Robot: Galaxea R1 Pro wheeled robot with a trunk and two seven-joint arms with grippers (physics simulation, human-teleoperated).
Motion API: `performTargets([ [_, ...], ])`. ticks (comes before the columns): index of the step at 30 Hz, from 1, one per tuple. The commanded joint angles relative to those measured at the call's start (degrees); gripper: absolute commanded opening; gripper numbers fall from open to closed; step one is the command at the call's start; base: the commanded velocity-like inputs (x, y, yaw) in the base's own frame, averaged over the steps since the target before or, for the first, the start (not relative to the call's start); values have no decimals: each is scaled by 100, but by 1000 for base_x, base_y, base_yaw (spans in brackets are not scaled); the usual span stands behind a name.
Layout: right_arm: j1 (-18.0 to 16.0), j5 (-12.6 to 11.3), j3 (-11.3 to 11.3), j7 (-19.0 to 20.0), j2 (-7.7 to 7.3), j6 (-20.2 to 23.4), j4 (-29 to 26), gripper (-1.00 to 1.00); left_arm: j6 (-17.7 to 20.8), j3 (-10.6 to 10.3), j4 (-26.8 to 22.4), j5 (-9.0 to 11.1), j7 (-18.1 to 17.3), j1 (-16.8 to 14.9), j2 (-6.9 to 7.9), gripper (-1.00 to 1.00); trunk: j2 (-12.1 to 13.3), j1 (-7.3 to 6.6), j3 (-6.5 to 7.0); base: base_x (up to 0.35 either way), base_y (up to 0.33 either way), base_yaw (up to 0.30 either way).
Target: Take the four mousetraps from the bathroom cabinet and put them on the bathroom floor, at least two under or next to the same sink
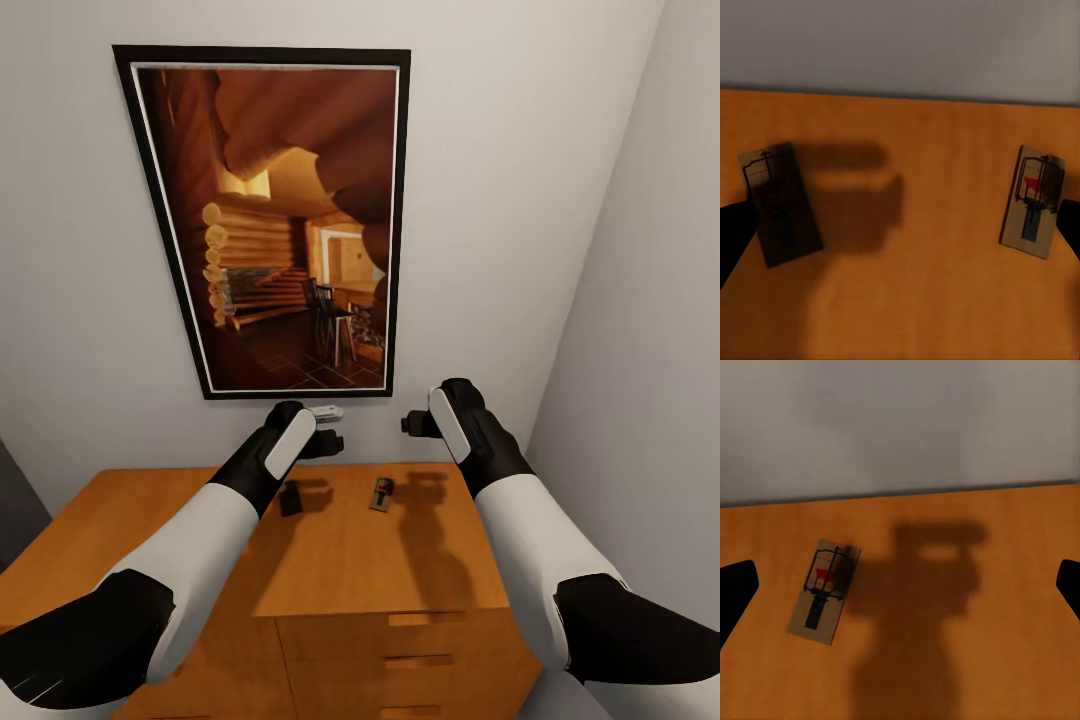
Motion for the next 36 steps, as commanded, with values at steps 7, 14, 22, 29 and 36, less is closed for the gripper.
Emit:
performTargets([
  [7,-5,-60,14,-90,-2,14,-7,100,49,-9,95,58,55,-12,0,100,-14,4,-14,0,0,0],
  [14,-5,-69,14,-99,-10,14,-6,100,61,2,569,89,44,-230,0,100,-14,4,-14,0,0,0],
  [22,-5,-85,14,-100,-18,14,71,100,58,10,1387,424,55,-713,0,100,-14,4,-14,0,0,0],
  [29,-5,-90,11,-100,-15,14,319,100,53,29,1600,492,205,-792,0,100,-14,4,-14,0,0,0],
  [36,-6,-157,8,-100,-2,14,380,100,37,229,1702,515,601,-804,0,100,-14,4,-14,0,0,0],
])
